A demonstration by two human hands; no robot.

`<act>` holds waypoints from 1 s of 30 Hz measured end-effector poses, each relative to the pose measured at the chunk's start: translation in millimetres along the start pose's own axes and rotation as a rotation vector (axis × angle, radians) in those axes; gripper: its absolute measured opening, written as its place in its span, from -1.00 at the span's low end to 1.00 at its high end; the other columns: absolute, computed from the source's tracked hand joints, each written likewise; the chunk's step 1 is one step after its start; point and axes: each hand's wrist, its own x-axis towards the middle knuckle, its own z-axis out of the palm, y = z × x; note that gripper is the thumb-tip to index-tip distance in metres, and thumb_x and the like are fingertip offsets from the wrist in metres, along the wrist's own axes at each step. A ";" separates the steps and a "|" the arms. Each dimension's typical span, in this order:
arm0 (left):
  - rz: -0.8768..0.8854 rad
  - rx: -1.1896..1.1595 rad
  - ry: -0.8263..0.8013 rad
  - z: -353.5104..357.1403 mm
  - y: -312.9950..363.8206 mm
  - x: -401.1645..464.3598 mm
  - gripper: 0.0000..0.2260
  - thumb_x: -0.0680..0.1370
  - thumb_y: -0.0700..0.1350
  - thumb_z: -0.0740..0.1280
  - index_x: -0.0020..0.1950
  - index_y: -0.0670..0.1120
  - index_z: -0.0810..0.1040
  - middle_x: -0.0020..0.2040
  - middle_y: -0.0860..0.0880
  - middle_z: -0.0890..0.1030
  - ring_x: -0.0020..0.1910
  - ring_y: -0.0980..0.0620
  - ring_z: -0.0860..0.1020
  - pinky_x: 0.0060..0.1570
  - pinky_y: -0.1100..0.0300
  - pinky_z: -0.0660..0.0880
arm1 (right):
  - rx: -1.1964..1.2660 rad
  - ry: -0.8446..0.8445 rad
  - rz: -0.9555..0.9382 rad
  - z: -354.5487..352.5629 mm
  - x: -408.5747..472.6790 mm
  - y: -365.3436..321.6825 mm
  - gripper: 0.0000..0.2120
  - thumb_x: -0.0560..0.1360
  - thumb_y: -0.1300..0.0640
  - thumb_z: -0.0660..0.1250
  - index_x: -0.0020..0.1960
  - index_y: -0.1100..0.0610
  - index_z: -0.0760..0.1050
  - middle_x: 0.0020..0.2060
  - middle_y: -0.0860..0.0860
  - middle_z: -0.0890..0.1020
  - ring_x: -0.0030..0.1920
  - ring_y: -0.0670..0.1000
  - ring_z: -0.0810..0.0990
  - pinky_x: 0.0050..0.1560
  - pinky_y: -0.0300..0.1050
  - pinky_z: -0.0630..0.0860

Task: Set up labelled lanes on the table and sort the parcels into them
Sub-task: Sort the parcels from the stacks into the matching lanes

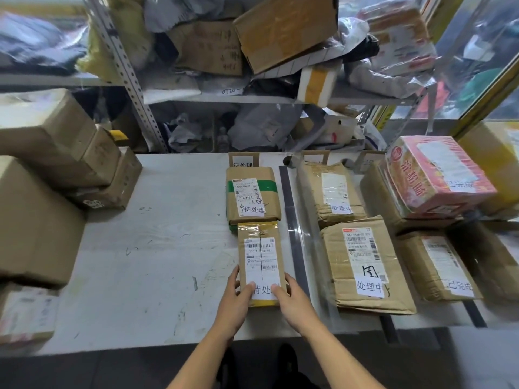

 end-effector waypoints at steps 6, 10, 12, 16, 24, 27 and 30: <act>-0.017 -0.005 0.026 2.3 -0.9 1.3 -0.50 0.66 -0.06 0.24 0.56 0.15 0.15 0.38 0.01 0.48 0.26 0.06 0.51 -0.10 0.37 0.49 | 0.021 -0.008 0.009 -0.5 3.6 4.7 -0.56 0.64 -0.04 0.25 0.50 -0.11 0.28 0.24 -0.17 0.55 0.24 -0.11 0.54 0.23 -0.16 0.51; -0.028 -0.014 0.032 1.9 -1.3 2.6 -0.51 0.65 -0.07 0.26 0.53 0.18 0.18 0.36 0.02 0.48 0.17 0.13 0.53 -0.18 0.41 0.48 | 0.036 -0.001 0.020 0.1 7.3 6.9 -0.56 0.62 -0.03 0.26 0.48 -0.12 0.29 0.23 -0.17 0.57 0.21 -0.12 0.56 0.23 -0.14 0.52; -0.027 -0.020 0.039 2.0 -2.2 2.6 -0.52 0.65 -0.06 0.26 0.52 0.19 0.19 0.36 0.01 0.48 0.19 0.10 0.53 -0.15 0.39 0.48 | 0.037 0.000 0.018 0.2 8.7 8.0 -0.57 0.62 -0.03 0.26 0.47 -0.13 0.30 0.25 -0.15 0.58 0.21 -0.12 0.56 0.21 -0.15 0.52; -0.023 -0.032 0.035 1.0 -1.3 1.9 -0.51 0.65 -0.03 0.26 0.54 0.16 0.18 0.42 -0.03 0.44 0.26 0.06 0.50 -0.12 0.36 0.50 | 0.023 0.009 0.016 -0.4 9.7 6.6 -0.52 0.62 -0.04 0.27 0.50 -0.11 0.26 0.31 -0.11 0.57 0.13 -0.20 0.57 0.06 -0.32 0.51; 0.065 0.061 0.213 -20.3 29.3 7.8 -0.46 0.63 0.10 0.27 0.56 0.21 0.14 0.56 -0.02 0.27 0.49 -0.07 0.31 0.39 -0.11 0.34 | -0.213 0.240 -0.327 4.1 13.8 -54.7 -0.57 0.61 -0.04 0.27 0.46 -0.11 0.29 0.34 -0.12 0.47 0.35 -0.08 0.43 0.29 -0.05 0.51; 0.119 0.054 0.308 -44.7 49.8 9.5 -0.47 0.62 0.12 0.27 0.55 0.26 0.15 0.55 -0.01 0.27 0.49 -0.05 0.31 0.36 -0.08 0.35 | -0.284 0.189 -0.400 17.5 19.5 -87.8 -0.45 0.62 -0.13 0.23 0.55 -0.11 0.17 0.51 -0.11 0.30 0.52 -0.04 0.23 0.49 0.03 0.29; 0.195 -0.006 0.369 -81.0 68.2 8.8 -0.51 0.61 0.12 0.28 0.50 0.32 0.19 0.51 0.02 0.33 0.45 0.01 0.34 0.31 0.01 0.38 | -0.313 0.097 -0.495 45.0 27.1 -119.9 -0.39 0.62 -0.17 0.20 0.60 -0.10 0.08 0.58 -0.13 0.17 0.57 -0.06 0.12 0.48 -0.09 0.13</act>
